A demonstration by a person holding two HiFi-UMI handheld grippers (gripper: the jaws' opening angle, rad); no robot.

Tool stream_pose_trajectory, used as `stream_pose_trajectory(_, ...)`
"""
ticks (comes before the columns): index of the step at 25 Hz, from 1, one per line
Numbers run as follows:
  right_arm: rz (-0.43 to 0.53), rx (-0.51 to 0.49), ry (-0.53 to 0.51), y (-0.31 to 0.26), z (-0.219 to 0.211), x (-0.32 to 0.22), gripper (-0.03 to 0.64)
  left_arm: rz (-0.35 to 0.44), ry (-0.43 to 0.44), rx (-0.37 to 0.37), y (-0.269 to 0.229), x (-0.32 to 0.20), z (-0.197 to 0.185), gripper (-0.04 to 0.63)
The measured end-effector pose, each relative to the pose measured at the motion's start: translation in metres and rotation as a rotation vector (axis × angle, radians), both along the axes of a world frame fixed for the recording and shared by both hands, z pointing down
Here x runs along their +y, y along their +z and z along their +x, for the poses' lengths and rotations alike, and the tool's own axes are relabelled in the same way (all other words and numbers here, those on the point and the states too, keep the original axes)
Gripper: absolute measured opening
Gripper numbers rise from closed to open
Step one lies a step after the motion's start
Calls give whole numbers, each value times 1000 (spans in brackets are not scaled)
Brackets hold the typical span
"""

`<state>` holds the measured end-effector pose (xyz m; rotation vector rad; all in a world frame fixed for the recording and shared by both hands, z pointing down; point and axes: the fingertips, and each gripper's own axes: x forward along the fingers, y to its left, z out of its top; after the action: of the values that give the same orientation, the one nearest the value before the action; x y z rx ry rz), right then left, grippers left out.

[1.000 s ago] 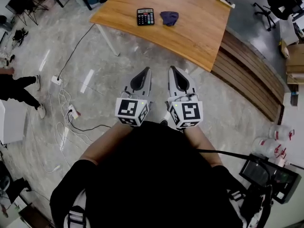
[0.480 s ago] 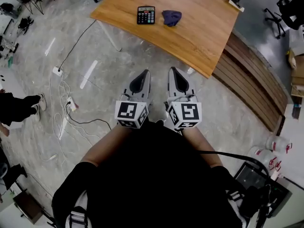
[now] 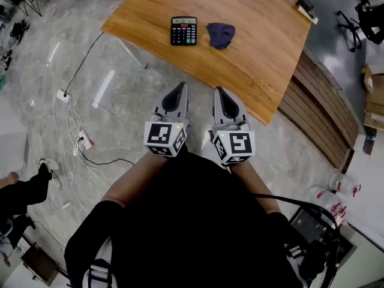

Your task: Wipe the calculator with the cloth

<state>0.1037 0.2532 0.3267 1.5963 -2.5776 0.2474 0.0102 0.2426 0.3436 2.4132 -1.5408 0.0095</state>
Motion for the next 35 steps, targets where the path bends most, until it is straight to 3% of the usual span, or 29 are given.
stream_pose_trajectory(6,-34,39,23,-2,-30,-109,15,-7,40,13,-2,-105,-36,8)
stream_pose_trajectory(12,-49,52,94,5,-41,-177,15,-24,60,-5,6,-172,-57,8)
stream_pose_trajectory(25,-125,44,17,38,-33,-266,15,-69,38,-89,30,-248,-37,6)
stream_pose_trajectory(35,-171,22,-73,67,-39,-310,15,-114,-4,-111,52,-286,-26,6)
